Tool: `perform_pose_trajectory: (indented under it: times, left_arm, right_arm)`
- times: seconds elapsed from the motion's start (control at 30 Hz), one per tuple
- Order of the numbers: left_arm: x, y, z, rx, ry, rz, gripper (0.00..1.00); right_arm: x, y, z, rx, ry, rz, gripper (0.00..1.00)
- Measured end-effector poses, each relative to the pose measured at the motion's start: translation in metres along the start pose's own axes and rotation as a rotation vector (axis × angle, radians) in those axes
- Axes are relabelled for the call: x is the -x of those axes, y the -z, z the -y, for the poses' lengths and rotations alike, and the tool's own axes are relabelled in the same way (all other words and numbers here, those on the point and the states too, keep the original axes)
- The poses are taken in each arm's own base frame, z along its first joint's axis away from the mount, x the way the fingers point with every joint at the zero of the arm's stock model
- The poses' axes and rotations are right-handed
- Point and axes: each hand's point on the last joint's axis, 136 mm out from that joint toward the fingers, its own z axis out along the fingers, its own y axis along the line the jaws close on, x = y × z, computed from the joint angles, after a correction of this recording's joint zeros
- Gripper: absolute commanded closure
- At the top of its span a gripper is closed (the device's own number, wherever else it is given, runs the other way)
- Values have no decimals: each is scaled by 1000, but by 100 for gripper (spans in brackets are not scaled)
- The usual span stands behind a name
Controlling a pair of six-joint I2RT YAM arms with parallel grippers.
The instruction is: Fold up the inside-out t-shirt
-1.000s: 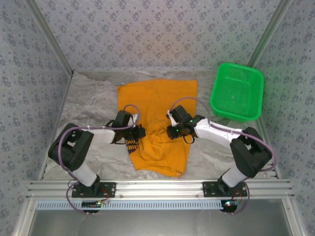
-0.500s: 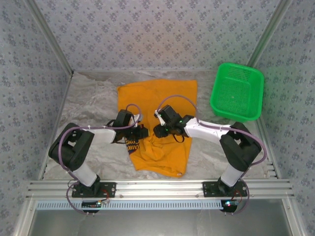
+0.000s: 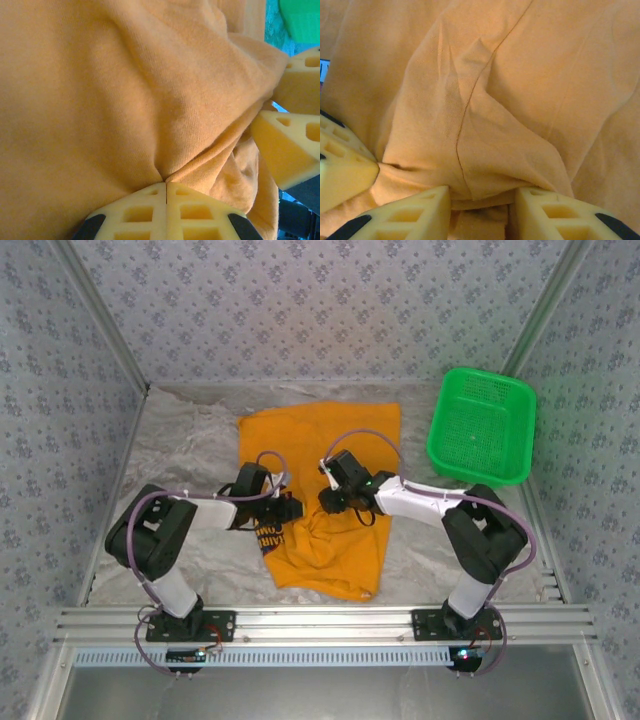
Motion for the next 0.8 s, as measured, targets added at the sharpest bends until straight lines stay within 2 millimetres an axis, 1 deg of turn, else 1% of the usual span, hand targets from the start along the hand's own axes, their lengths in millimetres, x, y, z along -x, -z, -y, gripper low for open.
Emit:
perform_pose_trajectory:
  times: [0.13,0.3,0.33,0.4,0.43,0.47,0.53,0.67,0.73,0.8]
  left_arm:
    - [2,-4,-2,-19,23,-3,100]
    - [2,-8,-1,-47,47,-11,100]
    - [2,-9,-1,-51,52,-12,100]
    - [2,-9,-1,-56,57,-11,100]
    - [2,-9,0,-58,59,-10,100]
    - [2,-9,0,-58,60,-9,100]
    - [1,-9,-1,-58,63,-11,100]
    - [2,-6,-4,-57,73,-4,100]
    - [2,-4,-5,-56,75,0,100]
    - [5,-2,-6,-57,77,8,98]
  right_arm:
    - [-1,-2,-6,37,117,-4,63]
    - [-1,-10,-19,68,288,-16,64]
    - [-1,-11,-21,72,321,-17,66]
    - [-3,-13,-24,74,365,-18,85]
    - [-3,-13,-24,72,387,-19,92]
    - [-3,-14,-23,66,401,-18,97]
    - [-2,-15,-21,49,429,-15,100]
    - [0,-13,-17,57,429,-12,100]
    - [2,-5,-21,114,404,-6,100]
    - [7,9,-24,193,357,14,100]
